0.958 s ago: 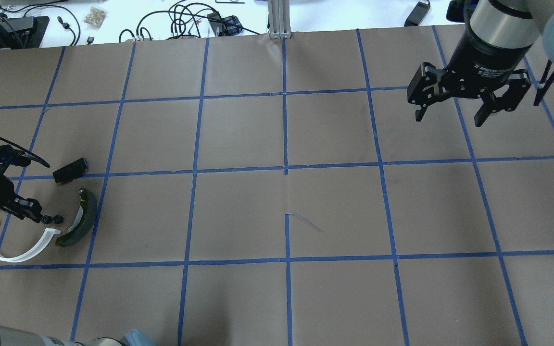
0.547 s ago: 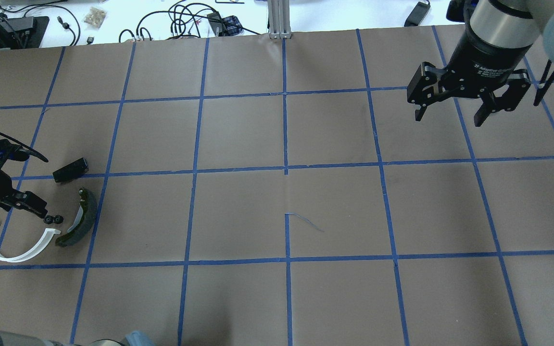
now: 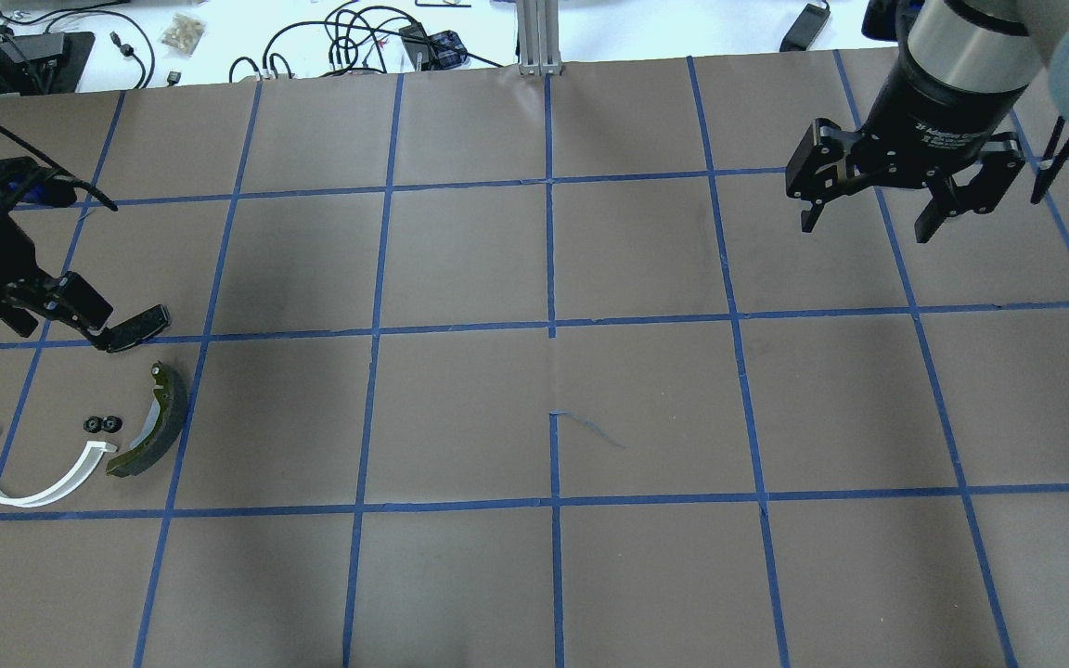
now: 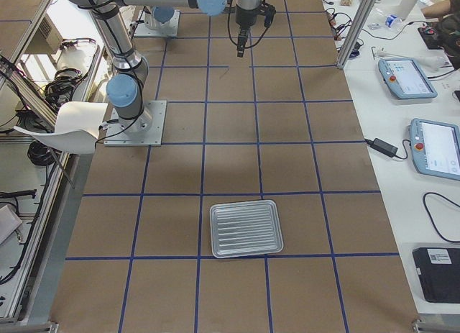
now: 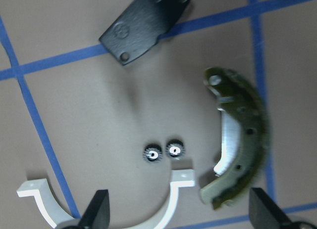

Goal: Place bearing gear from tray to pile

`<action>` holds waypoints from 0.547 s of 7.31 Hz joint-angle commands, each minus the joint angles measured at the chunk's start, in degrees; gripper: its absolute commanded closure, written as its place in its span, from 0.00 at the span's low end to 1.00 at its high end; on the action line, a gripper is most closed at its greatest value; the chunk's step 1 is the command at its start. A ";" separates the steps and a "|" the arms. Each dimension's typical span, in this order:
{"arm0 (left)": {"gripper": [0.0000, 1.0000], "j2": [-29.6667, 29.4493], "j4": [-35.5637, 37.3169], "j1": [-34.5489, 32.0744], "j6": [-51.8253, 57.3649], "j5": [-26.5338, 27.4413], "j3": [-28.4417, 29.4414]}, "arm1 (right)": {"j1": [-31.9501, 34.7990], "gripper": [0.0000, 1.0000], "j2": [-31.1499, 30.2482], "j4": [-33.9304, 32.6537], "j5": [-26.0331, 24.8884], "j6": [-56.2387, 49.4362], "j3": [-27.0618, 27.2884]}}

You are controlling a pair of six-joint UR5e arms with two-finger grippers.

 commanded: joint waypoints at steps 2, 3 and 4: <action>0.00 6.79 -12.23 -16.25 -26.15 -4.51 6.29 | 0.00 0.00 0.01 0.01 -0.06 0.03 0.09; 0.00 8.99 -17.47 -20.57 -27.27 -5.03 8.47 | 0.00 0.00 0.01 0.01 -0.15 -0.49 0.09; 0.00 8.22 -16.91 -24.79 -27.89 -6.17 11.11 | 0.00 0.00 0.01 0.01 -0.06 0.03 0.09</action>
